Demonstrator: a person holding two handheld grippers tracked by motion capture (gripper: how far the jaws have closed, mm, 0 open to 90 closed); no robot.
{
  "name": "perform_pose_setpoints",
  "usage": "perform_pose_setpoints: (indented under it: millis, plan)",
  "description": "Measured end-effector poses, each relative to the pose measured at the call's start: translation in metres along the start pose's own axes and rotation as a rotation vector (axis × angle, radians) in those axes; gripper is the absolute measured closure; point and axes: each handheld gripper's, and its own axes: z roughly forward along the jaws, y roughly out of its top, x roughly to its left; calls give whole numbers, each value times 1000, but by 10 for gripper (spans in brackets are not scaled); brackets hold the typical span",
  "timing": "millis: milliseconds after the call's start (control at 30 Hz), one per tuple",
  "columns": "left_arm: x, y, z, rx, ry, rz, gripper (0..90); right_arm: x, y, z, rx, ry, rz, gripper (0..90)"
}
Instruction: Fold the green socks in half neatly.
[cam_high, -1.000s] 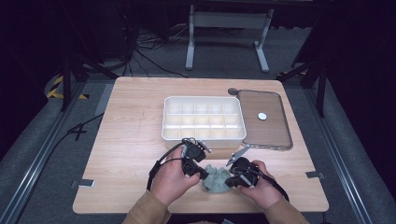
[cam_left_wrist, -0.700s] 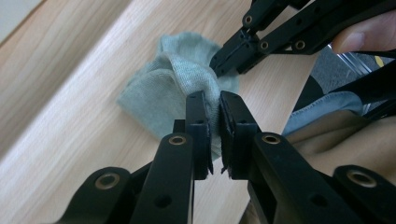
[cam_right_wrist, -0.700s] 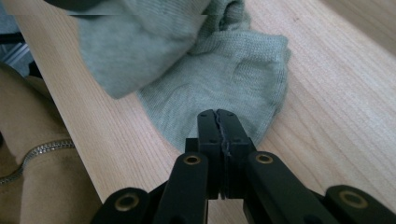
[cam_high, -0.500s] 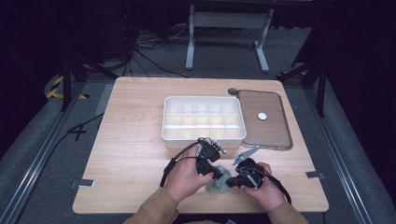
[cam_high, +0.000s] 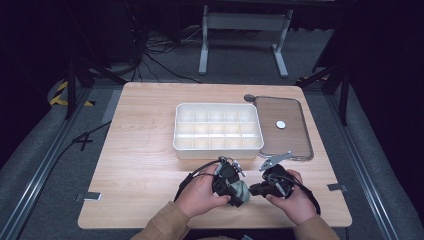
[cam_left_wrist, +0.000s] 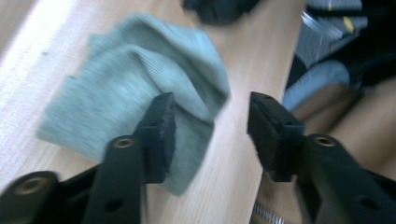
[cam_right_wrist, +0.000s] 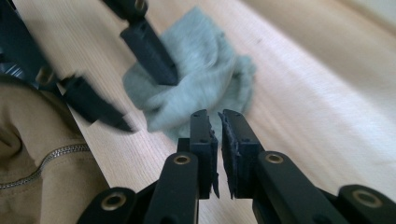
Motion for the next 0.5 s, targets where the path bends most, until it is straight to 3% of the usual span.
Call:
perform_pose_setpoints:
  millis: [133, 200, 333, 400, 467, 500]
  plan:
    - [3, -8, -14, -48, -16, 7, 524, 0, 1, -2, 13, -16, 4, 844]
    - [5, -10, -15, -69, -30, 1, 577, 1, 3, -5, 1, -17, 1, 858]
    - [5, -12, 3, -13, -15, 8, 632, 3, 7, -7, -4, -14, -7, 873]
    - [4, -11, 7, -9, -5, 22, 677, 4, 8, -2, 18, -5, -6, 876]
    - [2, -10, 12, -6, 13, 19, 779, 3, 7, 1, 27, 1, -6, 878]
    - [1, -10, 12, -21, 18, 15, 779, 3, 7, 4, 34, 4, -5, 881]
